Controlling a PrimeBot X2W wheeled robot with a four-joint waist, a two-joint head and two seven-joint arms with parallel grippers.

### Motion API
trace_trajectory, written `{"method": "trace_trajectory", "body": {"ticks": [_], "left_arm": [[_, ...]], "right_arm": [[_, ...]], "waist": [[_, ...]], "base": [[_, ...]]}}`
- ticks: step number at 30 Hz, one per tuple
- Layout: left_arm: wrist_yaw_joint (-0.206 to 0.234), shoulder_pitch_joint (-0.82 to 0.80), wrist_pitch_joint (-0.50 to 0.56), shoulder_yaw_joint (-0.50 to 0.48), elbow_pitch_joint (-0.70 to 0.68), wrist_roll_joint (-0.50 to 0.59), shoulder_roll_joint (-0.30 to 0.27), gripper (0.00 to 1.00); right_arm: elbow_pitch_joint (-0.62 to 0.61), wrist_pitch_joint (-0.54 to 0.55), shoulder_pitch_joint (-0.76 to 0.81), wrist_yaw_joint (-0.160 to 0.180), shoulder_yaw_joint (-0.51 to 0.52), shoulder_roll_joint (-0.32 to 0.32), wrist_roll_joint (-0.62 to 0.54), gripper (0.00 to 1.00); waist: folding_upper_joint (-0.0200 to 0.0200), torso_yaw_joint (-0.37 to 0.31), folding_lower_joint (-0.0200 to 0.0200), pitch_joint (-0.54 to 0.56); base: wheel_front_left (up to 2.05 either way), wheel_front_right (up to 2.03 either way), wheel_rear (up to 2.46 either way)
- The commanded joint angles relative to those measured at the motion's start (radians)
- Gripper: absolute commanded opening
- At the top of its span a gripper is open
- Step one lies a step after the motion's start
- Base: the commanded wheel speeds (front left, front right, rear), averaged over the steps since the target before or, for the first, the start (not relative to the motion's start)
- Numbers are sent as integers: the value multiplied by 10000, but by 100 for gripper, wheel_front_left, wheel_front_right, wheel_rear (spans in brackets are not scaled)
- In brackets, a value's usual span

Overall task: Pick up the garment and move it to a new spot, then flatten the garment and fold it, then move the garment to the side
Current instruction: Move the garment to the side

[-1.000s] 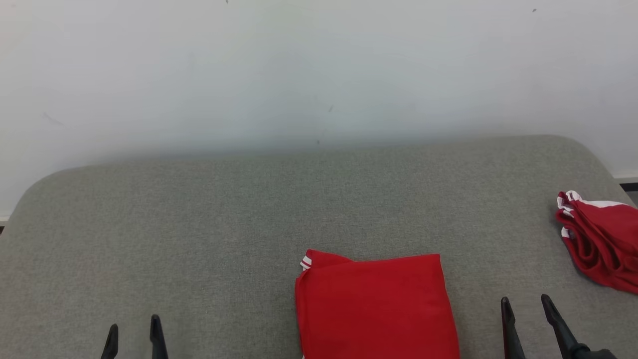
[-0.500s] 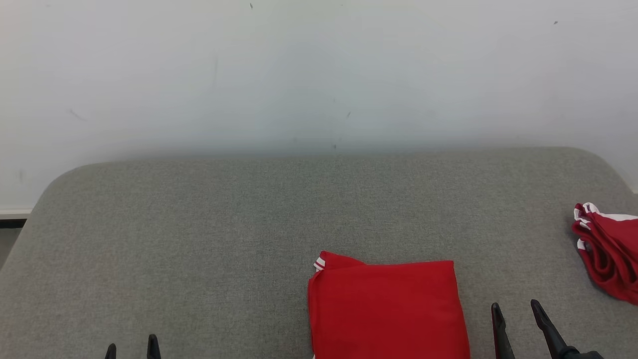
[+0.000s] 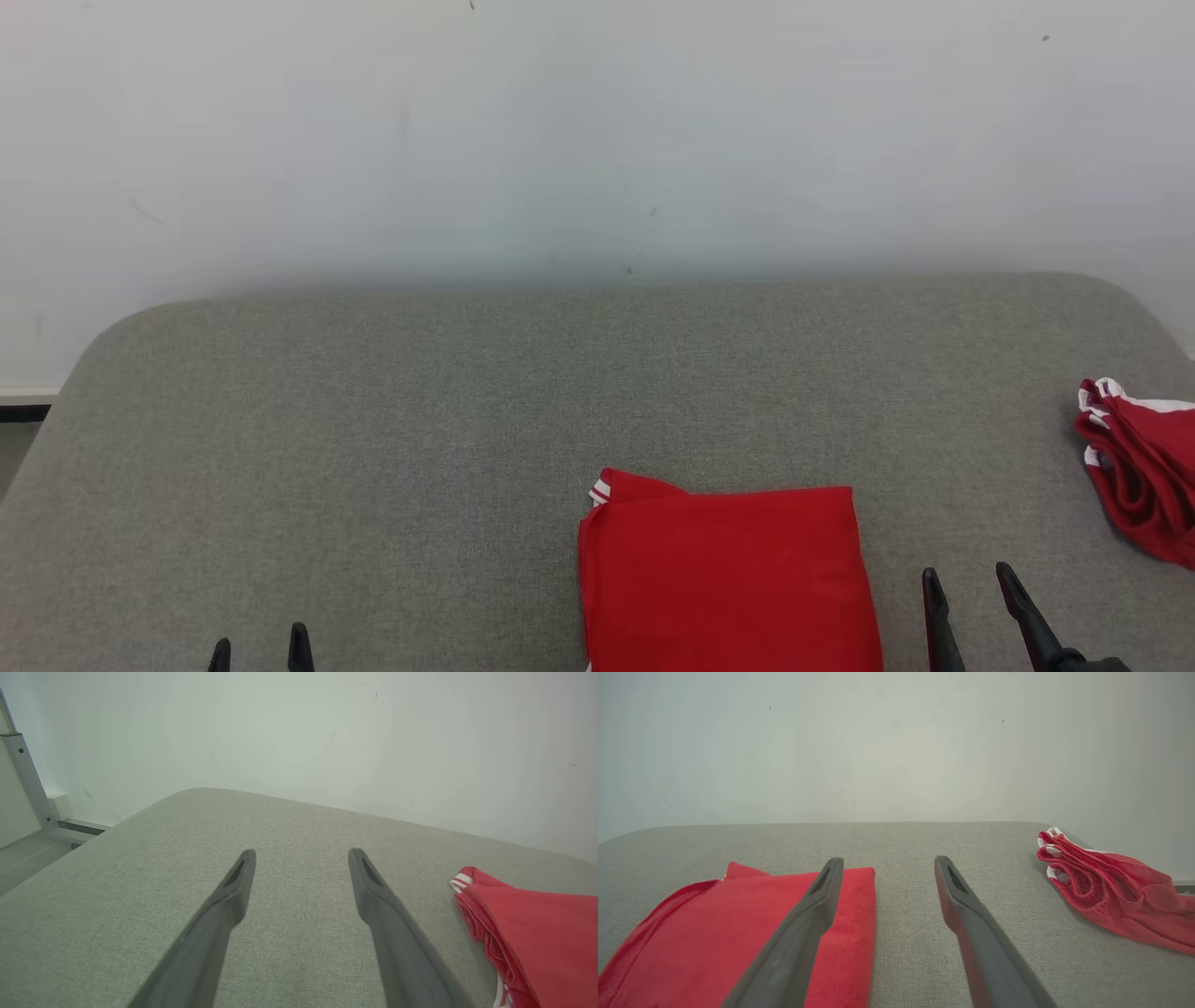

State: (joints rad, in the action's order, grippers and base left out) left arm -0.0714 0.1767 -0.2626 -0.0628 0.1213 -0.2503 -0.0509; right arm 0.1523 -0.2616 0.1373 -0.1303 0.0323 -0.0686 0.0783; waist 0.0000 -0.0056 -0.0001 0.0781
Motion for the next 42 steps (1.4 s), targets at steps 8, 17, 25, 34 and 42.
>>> {"method": "trace_trajectory", "body": {"ticks": [8, 17, 25, 34, 42], "left_arm": [[60, 9, -23, 54, -49, -46, 10, 100], [93, -61, -23, 176, -154, 3, 10, 100], [190, -68, -23, 457, -200, -120, 8, 100], [222, -122, -23, 621, -242, -158, 8, 100], [259, -321, -23, 859, -319, -146, 7, 100]], "right_arm": [[40, -40, -90, 1, -18, 13, -22, 100], [5, 2491, -450, 1, -97, -171, 794, 100], [-481, 6473, -695, 1, 425, -40, 1382, 100], [-578, 8988, -1229, 1, 905, -50, 1154, 100], [-86, 9597, -1746, 1, 1301, -83, 747, 100]], "waist": [[0, 123, 1, -25], [0, 342, 1, -189], [0, 761, 1, -387], [0, 1254, 1, -643], [0, 1620, 1, -1017]], "base": [[0, 0, 0], [0, 0, 0], [0, 0, 0], [0, 0, 0], [0, 0, 0]]}}
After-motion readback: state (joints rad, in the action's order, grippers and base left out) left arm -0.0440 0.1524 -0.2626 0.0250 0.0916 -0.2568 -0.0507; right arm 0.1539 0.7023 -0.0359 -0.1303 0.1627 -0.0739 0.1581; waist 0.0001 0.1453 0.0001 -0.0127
